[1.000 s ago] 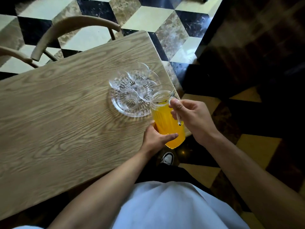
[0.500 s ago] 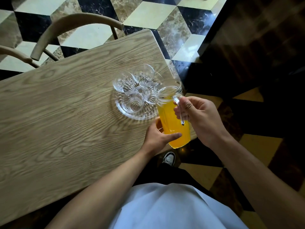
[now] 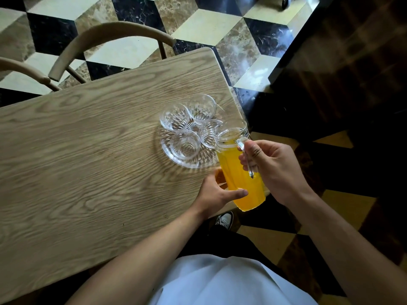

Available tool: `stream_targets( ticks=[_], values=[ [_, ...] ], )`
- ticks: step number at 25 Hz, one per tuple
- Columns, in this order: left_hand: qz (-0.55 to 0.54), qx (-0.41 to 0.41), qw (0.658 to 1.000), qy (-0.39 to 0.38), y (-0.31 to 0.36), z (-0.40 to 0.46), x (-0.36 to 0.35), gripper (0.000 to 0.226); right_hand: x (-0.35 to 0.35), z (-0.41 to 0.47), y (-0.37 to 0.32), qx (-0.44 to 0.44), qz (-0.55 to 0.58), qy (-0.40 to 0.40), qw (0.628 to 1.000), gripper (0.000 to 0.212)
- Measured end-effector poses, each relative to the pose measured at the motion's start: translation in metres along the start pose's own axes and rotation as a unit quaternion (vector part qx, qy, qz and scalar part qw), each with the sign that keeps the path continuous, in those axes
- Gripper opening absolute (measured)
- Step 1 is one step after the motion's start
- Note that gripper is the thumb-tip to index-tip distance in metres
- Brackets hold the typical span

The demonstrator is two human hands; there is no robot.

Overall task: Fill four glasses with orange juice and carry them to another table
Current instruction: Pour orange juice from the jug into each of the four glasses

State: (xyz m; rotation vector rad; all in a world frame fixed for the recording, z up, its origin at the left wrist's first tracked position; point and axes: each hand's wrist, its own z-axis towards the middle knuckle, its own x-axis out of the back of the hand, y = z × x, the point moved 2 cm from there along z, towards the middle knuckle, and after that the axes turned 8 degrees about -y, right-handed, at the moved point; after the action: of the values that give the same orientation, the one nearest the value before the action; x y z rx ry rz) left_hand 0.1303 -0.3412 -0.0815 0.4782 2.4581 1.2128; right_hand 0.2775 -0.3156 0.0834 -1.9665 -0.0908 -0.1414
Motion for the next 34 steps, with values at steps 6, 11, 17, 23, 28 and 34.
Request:
stream_targets(
  ticks=[6,11,17,23,28,34],
  values=[
    [-0.033,0.011,0.999,-0.035,-0.003,0.004,-0.003,0.081,-0.005,0.009,0.005,-0.030,-0.028,-0.002,0.999,0.036],
    [-0.049,0.032,0.996,-0.072,-0.011,0.010,-0.002,0.081,-0.006,0.012,0.008,-0.057,-0.030,0.006,0.998,0.034],
    [-0.059,0.027,0.995,-0.078,-0.011,0.007,-0.009,0.080,-0.007,0.014,0.010,-0.082,-0.046,0.007,0.996,0.033],
    [-0.061,0.020,0.995,-0.078,-0.007,0.005,-0.013,0.077,-0.008,0.019,0.009,-0.092,-0.069,0.006,0.993,0.032],
    [-0.068,0.023,0.994,-0.081,-0.007,0.004,-0.014,0.077,-0.010,0.026,0.008,-0.103,-0.088,0.007,0.991,0.035],
    [-0.093,0.035,0.992,-0.079,-0.001,0.004,-0.013,0.074,-0.016,0.034,0.003,-0.104,-0.106,0.003,0.989,0.036]
  ],
)
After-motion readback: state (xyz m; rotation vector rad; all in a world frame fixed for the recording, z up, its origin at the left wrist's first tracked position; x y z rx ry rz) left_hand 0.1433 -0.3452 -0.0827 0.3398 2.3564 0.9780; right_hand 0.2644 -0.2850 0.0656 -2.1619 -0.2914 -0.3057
